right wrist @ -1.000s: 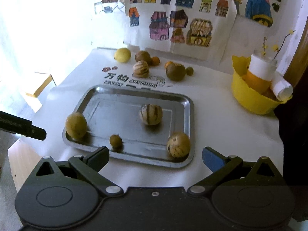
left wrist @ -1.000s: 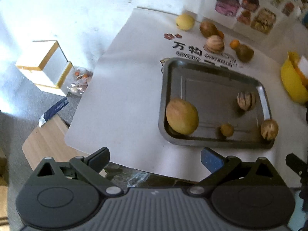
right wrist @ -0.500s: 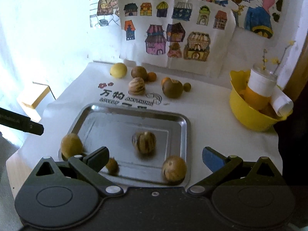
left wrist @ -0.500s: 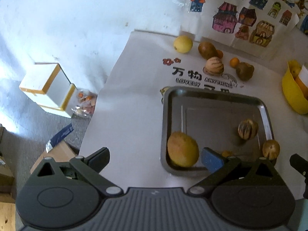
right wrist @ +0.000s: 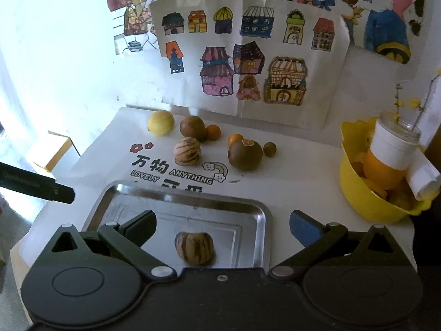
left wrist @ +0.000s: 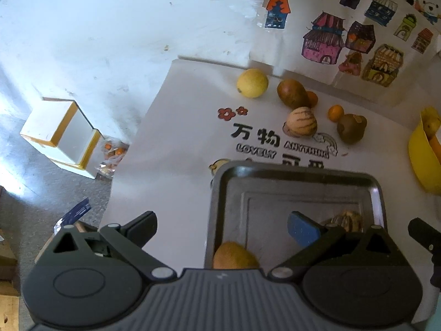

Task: Organize fruits
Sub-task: 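Lift both tools away from the tray toward the remaining fruits, then grasp a pale striped pepino with left gripper while right gripper grasps a large kiwi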

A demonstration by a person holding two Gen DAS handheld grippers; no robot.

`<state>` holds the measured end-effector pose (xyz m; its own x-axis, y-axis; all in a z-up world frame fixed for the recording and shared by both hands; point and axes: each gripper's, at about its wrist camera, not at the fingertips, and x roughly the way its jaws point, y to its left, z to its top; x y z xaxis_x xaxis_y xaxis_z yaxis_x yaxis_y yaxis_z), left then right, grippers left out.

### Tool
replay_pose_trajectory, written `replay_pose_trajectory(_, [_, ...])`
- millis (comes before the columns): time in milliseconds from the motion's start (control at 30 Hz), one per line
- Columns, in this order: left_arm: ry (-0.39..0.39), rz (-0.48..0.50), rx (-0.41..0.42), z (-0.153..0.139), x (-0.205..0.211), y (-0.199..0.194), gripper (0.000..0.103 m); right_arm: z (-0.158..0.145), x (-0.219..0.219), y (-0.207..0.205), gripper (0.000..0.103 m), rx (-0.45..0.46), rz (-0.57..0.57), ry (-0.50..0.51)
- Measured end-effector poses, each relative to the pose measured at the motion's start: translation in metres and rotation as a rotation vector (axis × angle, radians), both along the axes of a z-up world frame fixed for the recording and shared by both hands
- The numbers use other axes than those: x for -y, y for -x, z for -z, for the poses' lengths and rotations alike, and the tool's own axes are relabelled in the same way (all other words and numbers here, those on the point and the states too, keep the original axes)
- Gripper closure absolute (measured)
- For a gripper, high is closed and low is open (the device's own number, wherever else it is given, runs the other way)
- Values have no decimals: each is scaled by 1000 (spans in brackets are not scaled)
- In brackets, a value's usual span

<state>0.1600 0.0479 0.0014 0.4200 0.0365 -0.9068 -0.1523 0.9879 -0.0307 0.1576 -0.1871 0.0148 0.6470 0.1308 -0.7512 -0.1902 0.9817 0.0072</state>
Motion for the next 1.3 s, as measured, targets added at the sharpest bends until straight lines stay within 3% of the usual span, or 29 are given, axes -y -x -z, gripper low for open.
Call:
replay_pose_trajectory(600, [67, -46, -53, 32, 12, -78, 0, 26, 7, -73, 0, -44, -98, 66])
replay_pose_trajectory(1300, [101, -34, -101, 63, 36, -150, 0, 57, 20, -130, 0, -82, -81, 80])
